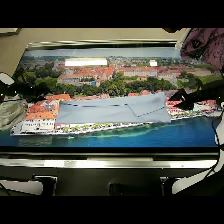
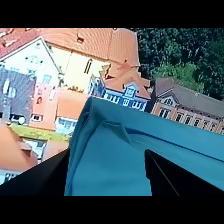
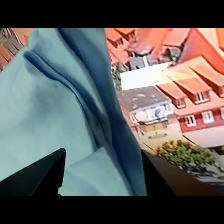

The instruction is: Fold the clothes and pants, and hang the long-sleeved shirts on hangers.

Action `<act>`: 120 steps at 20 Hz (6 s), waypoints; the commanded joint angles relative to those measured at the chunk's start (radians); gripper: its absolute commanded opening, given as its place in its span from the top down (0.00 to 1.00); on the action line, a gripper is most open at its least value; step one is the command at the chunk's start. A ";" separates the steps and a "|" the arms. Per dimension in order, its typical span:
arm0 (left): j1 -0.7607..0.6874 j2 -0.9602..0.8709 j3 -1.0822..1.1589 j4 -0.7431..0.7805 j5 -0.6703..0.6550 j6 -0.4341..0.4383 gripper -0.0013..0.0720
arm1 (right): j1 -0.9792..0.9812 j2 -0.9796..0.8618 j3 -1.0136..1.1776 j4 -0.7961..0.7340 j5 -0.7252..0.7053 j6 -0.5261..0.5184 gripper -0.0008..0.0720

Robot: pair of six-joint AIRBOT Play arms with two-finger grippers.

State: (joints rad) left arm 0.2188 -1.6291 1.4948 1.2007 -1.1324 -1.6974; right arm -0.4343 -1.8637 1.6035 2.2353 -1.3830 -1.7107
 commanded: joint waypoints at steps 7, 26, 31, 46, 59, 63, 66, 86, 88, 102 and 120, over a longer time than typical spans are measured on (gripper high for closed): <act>0.002 0.026 0.003 0.015 -0.032 0.002 0.25 | 0.072 -0.148 0.004 0.088 0.019 -0.138 0.24; -0.586 -0.214 0.071 -0.492 0.262 -0.017 0.96 | 0.135 0.416 0.005 -0.320 -0.051 0.169 0.95; -0.829 -0.435 0.308 -0.573 0.290 -0.105 0.96 | 0.135 0.488 0.006 -0.340 -0.105 0.206 0.95; -1.031 -0.669 0.547 -0.621 0.480 -0.315 0.96 | 0.136 0.503 0.176 -0.334 -0.137 0.234 0.95; -0.460 -0.164 0.547 0.061 -0.274 -0.212 0.96 | 0.507 0.441 0.175 -0.342 -0.005 0.529 0.95; -0.268 -0.047 0.547 0.061 -0.361 -0.186 0.96 | 0.715 0.353 0.175 -0.362 0.094 0.666 0.95; -0.178 -0.007 0.547 0.061 -0.393 -0.157 0.96 | 0.829 0.287 0.175 -0.361 0.175 0.745 0.95; -0.131 -0.004 0.499 0.061 -0.404 -0.123 0.96 | 0.963 0.106 0.224 -0.173 0.563 0.708 0.31; -0.131 -0.004 0.499 0.061 -0.404 -0.123 0.96 | 0.930 0.140 0.257 -0.180 0.515 0.700 0.31; -0.131 -0.004 0.499 0.061 -0.404 -0.105 0.96 | 0.164 0.171 -0.033 0.115 0.016 0.033 0.25; -0.131 -0.004 0.499 0.060 -0.405 -0.097 0.95 | 0.397 0.006 -0.148 0.214 0.173 -0.084 0.95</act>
State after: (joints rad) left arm 0.0868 -1.6329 1.9945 1.2610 -1.5372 -1.7950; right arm -0.0441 -1.8877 1.4170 2.4489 -1.2144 -1.8256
